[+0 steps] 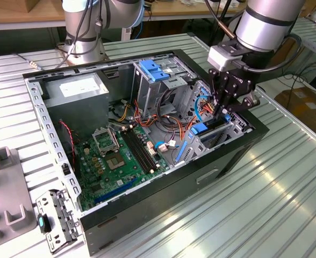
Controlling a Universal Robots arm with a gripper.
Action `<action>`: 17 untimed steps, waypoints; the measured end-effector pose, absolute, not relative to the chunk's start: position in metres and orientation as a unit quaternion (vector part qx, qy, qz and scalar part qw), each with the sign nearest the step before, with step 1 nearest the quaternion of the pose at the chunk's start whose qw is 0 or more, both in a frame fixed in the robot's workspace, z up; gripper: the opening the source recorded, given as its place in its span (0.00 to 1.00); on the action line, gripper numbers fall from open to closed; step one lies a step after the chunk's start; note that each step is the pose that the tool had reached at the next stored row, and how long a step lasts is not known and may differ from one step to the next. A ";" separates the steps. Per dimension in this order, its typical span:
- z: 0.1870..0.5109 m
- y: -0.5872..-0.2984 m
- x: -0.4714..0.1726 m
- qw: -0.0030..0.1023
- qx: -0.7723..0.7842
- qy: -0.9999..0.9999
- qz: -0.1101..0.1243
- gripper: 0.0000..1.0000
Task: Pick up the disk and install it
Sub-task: 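Insert the first disk wire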
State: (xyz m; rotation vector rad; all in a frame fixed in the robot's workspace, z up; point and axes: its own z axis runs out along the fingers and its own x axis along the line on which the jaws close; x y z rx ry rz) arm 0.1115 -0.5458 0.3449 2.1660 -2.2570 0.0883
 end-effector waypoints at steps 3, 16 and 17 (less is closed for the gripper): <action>0.343 -0.546 0.112 0.006 0.692 -0.721 0.028 0.16; 0.350 -0.547 0.111 0.006 0.692 -0.721 0.028 0.24; 0.350 -0.547 0.111 0.006 0.692 -0.721 0.028 0.23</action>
